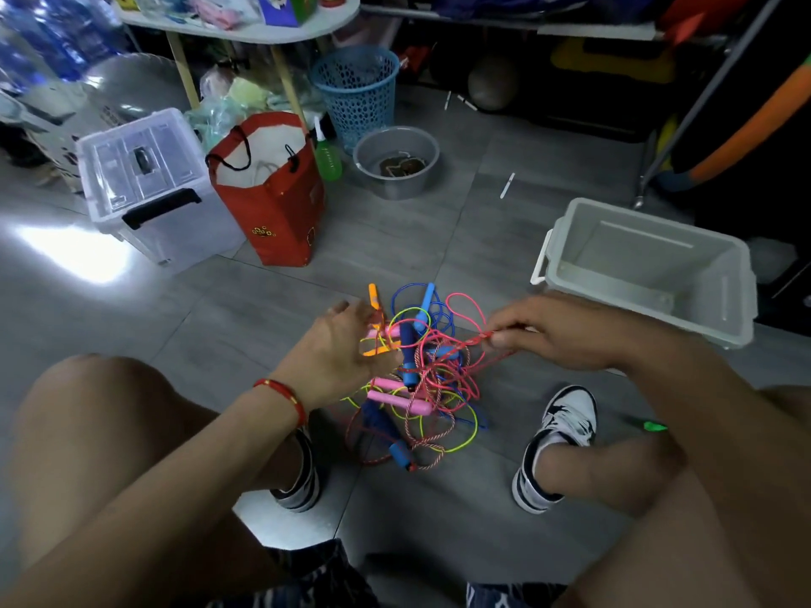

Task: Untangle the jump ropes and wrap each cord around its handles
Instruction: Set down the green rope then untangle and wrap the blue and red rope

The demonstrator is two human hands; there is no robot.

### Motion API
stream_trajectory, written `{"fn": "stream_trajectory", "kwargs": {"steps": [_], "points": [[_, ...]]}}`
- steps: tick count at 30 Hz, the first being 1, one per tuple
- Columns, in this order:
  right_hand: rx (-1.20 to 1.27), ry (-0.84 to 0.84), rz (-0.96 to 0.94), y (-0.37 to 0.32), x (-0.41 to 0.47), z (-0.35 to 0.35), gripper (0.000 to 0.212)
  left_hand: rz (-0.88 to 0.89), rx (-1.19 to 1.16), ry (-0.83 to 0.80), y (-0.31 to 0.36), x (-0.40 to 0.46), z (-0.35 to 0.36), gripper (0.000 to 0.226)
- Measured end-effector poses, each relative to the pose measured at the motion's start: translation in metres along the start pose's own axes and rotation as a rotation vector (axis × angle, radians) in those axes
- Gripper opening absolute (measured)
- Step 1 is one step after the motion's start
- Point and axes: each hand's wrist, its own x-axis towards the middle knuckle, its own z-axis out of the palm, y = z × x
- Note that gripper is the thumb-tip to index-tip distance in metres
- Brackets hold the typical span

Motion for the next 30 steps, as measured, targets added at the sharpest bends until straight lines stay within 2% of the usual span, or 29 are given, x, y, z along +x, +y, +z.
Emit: {"fn": "stream_trajectory", "kwargs": {"steps": [2, 4, 5, 7, 8, 9, 12, 14, 15, 17, 19, 20, 21, 24, 26, 28, 30], "points": [[-0.004, 0.117, -0.089, -0.016, 0.004, 0.005, 0.015, 0.074, -0.068, 0.076, 0.005, -0.003, 0.011, 0.069], [-0.075, 0.200, -0.135, -0.030, 0.008, 0.012, 0.021, 0.196, -0.196, 0.055, 0.014, -0.009, 0.021, 0.073], [-0.103, 0.228, -0.146, -0.037, 0.011, 0.015, 0.021, 0.259, -0.219, 0.027, 0.019, -0.012, 0.026, 0.065], [-0.135, 0.238, -0.143, -0.046, 0.014, 0.019, 0.020, 0.367, -0.201, 0.030, 0.023, -0.013, 0.028, 0.031], [-0.151, 0.217, -0.119, -0.047, 0.015, 0.021, 0.020, 0.381, -0.216, 0.033, 0.022, -0.012, 0.025, 0.024], [-0.168, 0.196, -0.084, -0.045, 0.015, 0.022, 0.022, 0.381, -0.243, 0.035, 0.017, -0.011, 0.021, 0.027], [-0.172, 0.034, 0.062, -0.021, 0.014, 0.022, 0.028, 0.316, -0.401, 0.079, 0.001, -0.012, -0.002, 0.030], [-0.187, -0.140, 0.206, 0.000, 0.011, 0.019, 0.024, 0.175, -0.591, 0.156, -0.012, -0.016, -0.013, 0.031], [-0.162, -0.159, 0.251, 0.006, 0.009, 0.017, 0.027, 0.109, -0.661, 0.180, -0.018, -0.017, -0.018, 0.033], [-0.020, -0.019, 0.213, 0.008, 0.006, 0.008, 0.033, 0.032, -0.654, 0.151, -0.032, -0.019, -0.021, 0.035], [0.123, 0.198, 0.103, -0.007, 0.005, -0.007, 0.032, -0.037, -0.490, 0.071, -0.044, -0.017, -0.015, 0.024], [0.111, 0.247, 0.043, -0.018, 0.006, -0.012, 0.029, -0.077, -0.420, 0.042, -0.045, -0.018, -0.011, 0.025], [0.059, 0.257, -0.008, -0.030, 0.007, -0.015, 0.027, -0.092, -0.402, 0.031, -0.044, -0.018, -0.005, 0.036], [-0.222, 0.171, -0.064, -0.058, 0.014, -0.006, 0.031, 0.026, -0.584, 0.005, -0.024, -0.017, 0.011, 0.080], [-0.373, 0.106, -0.040, -0.064, 0.022, 0.006, 0.031, 0.131, -0.599, -0.034, -0.008, -0.016, 0.016, 0.095], [-0.462, 0.074, -0.034, -0.068, 0.029, 0.013, 0.032, 0.235, -0.522, -0.044, 0.002, -0.017, 0.021, 0.081], [-0.519, 0.067, -0.052, -0.069, 0.034, 0.015, 0.032, 0.226, -0.546, -0.038, 0.004, -0.017, 0.029, 0.056]]}}
